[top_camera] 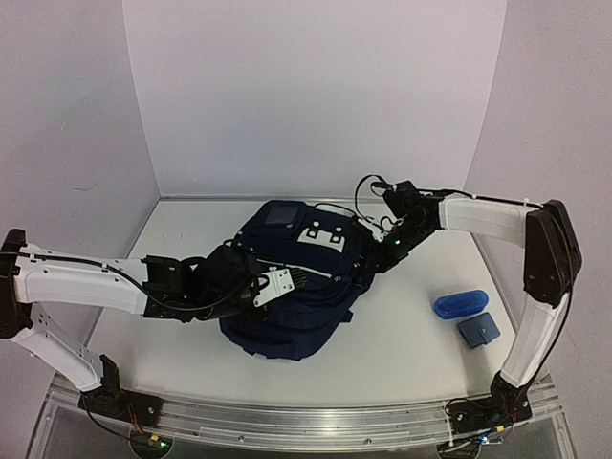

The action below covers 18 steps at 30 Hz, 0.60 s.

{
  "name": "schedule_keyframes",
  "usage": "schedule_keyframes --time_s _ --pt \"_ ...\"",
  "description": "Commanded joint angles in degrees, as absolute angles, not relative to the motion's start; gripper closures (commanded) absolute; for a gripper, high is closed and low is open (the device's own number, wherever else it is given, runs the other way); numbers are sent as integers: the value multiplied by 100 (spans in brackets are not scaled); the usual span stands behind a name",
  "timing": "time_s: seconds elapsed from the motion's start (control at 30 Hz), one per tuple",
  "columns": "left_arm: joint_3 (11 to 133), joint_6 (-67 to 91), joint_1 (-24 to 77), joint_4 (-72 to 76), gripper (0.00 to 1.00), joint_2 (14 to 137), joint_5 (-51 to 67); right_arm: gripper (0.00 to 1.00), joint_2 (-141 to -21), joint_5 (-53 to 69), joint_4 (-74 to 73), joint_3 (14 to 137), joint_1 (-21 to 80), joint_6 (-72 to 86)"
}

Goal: Pack the student bag
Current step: Zip the student bag at the center of the board.

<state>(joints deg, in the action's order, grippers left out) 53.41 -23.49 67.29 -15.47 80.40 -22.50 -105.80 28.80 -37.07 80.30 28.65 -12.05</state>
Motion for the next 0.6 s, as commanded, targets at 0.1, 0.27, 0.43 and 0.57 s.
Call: schedule_keyframes --time_s 0.1,0.27,0.43,0.57 --pt "5105 -1846 6536 -1539 93 7475 -2732 98 -10813 2773 -3845 8291 2426 -1163" --pt "5408 -1309 6531 -1574 54 7744 -2206 55 -10284 3698 -3951 8090 2427 -1364" --pt "5828 -672 6490 -1608 42 7870 -1758 42 -10011 4271 -3955 7936 2447 -1429" --pt "6018 -258 6470 -1478 37 7825 -1771 35 -9983 4790 -3954 8040 2521 -1277"
